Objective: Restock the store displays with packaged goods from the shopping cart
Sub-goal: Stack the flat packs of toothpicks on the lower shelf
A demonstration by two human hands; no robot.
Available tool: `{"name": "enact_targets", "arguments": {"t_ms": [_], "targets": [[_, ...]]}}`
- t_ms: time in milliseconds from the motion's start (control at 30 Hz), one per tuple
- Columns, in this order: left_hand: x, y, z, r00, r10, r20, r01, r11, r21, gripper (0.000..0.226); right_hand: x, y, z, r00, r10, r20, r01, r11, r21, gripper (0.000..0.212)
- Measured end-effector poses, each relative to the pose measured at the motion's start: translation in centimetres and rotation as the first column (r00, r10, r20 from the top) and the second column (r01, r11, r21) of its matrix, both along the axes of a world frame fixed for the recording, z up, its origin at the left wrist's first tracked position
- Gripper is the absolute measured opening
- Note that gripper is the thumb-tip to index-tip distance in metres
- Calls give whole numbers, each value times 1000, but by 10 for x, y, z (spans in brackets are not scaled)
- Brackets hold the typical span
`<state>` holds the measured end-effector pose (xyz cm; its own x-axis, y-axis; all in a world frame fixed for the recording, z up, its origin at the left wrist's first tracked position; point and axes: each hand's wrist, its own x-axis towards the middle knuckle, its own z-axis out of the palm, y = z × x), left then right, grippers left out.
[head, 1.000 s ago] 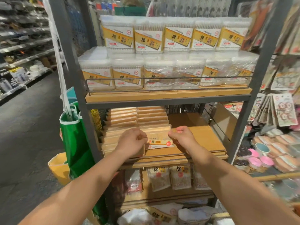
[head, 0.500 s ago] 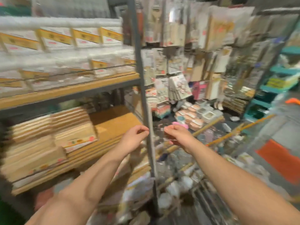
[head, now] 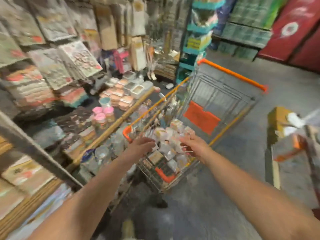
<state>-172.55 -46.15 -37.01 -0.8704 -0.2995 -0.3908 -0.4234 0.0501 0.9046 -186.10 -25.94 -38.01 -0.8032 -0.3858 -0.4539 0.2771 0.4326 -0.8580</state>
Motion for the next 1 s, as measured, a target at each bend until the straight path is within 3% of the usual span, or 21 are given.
{"name": "enact_targets", "arguments": {"t_ms": [100,233,367,433,533,700,800,867,1000], "targets": [[-35,-1,-31,992,-85,95,83,996,21,5,-25,14,-38,997,-46,57,42,997,61,28],[-99,-26,-78,970,-142,196,131,989,70,18,-62,0,-71,983,-73,166,53,991,125,20],[-163,-44,-128,927,-195,320,179,981,81,23,-103,-23,-100,961,-23,274,-15,991,134,13],[-183,-47,-157,889,-223,399,200,975,98,31,-116,-33,-121,921,-32,388,-25,989,142,16],[-203,-40,-203,822,-212,529,142,975,170,22,-123,-39,-165,820,-150,553,42,978,203,20],[-203,-24,-283,772,-128,622,84,991,100,54,-113,-40,-245,708,-325,628,50,909,414,29],[-204,-21,-321,725,-59,686,8,997,77,58,-103,-45,-281,638,-470,610,192,864,465,60],[-207,-20,-329,757,-7,654,-42,997,59,52,-93,-47,-300,662,-522,538,260,833,488,66],[-209,-24,-350,753,44,657,15,996,-83,47,-84,-51,-341,761,-529,376,117,681,723,87]]}}
